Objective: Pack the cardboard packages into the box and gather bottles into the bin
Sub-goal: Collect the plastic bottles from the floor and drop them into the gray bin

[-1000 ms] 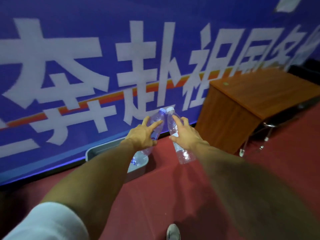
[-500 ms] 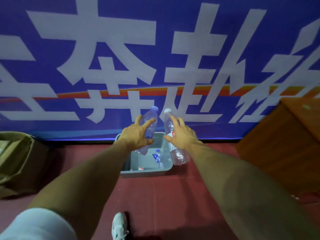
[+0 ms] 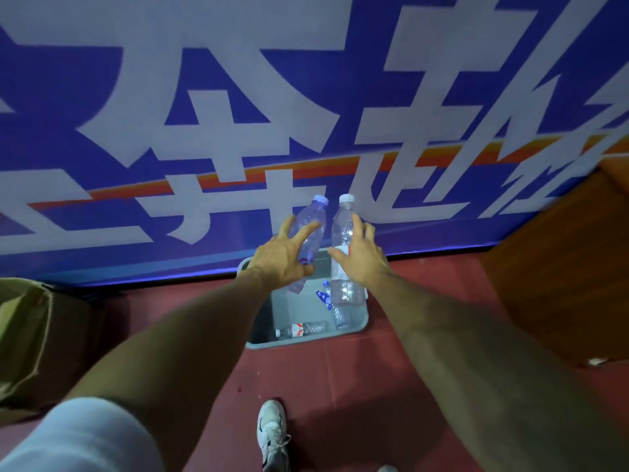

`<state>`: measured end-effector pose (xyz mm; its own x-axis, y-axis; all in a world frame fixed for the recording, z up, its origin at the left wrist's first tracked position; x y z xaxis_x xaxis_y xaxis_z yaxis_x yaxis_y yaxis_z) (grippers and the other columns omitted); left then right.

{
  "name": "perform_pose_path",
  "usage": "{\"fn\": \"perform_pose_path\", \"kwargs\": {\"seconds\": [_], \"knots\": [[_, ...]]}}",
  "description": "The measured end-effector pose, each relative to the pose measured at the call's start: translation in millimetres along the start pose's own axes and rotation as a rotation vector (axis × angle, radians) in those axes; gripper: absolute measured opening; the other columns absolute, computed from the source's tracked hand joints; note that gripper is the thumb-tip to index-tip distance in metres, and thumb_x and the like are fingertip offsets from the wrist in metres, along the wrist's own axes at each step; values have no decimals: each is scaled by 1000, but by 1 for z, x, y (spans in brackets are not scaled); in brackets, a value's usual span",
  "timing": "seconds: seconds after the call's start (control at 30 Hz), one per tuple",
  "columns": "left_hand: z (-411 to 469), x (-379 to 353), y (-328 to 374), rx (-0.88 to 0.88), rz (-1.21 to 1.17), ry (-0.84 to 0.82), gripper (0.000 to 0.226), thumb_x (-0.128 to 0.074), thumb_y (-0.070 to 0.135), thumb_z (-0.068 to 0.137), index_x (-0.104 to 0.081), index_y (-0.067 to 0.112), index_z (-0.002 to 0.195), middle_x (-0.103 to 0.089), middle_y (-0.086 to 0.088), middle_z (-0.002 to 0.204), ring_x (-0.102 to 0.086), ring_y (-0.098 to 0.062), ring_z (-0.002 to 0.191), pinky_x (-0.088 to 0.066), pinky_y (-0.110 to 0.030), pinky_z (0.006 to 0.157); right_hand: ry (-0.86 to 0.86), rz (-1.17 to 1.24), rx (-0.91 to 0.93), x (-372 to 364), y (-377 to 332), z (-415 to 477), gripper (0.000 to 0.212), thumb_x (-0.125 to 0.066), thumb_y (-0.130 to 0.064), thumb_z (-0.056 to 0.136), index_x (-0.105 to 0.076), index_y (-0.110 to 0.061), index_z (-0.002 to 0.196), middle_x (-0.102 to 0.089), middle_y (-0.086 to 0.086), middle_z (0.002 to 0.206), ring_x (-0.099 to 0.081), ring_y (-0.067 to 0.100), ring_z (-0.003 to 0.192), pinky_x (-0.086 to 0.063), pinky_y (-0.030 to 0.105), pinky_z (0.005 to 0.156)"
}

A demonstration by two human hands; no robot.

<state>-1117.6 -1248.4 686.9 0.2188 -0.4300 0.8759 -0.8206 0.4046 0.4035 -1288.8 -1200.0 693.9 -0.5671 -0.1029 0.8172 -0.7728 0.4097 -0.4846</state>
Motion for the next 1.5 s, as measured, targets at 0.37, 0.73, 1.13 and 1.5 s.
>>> {"fn": "perform_pose_path", "kwargs": {"seconds": [0.37,0.73,1.13,1.5], "knots": [[13,-10,-36,77,170,-85,88,-60,62,87,-4,48,155,12,0,166,-6,-35,151,-25,-65,112,-47,-104,-156,-12,12,17,86,-62,-47,92,-11,-30,158,-6,11,162,-21,39,143,-35,48,109],[17,16,-20,3,222,6,75,-52,62,90,-18,42,154,0,-6,166,-10,-38,150,-27,-67,109,9,-227,-134,3,-6,-2,79,-61,-49,91,-17,-34,155,-12,8,161,-25,36,141,-36,51,106],[-6,43,77,-148,260,77,73,-51,58,92,-18,41,154,-1,-7,166,-11,-37,150,-28,-64,111,151,-243,-226,64,32,-78,71,-54,-49,94,-20,-34,154,-16,9,159,-28,36,138,-38,53,105],[-61,11,307,-567,252,45,71,-54,57,90,-25,43,153,-7,-3,166,-12,-34,149,-28,-64,109,440,-208,-626,170,157,-269,67,-55,-49,95,-24,-35,153,-25,8,150,-31,37,134,-37,57,102]]}}
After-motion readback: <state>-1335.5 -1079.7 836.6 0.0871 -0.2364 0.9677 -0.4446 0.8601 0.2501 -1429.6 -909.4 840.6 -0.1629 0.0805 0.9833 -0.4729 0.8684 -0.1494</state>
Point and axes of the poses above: each hand's wrist, its own z-axis towards the middle knuckle, its own x-axis out of the back of the hand, y = z × x, the point moved 2 cm from there along z, towards the middle knuckle
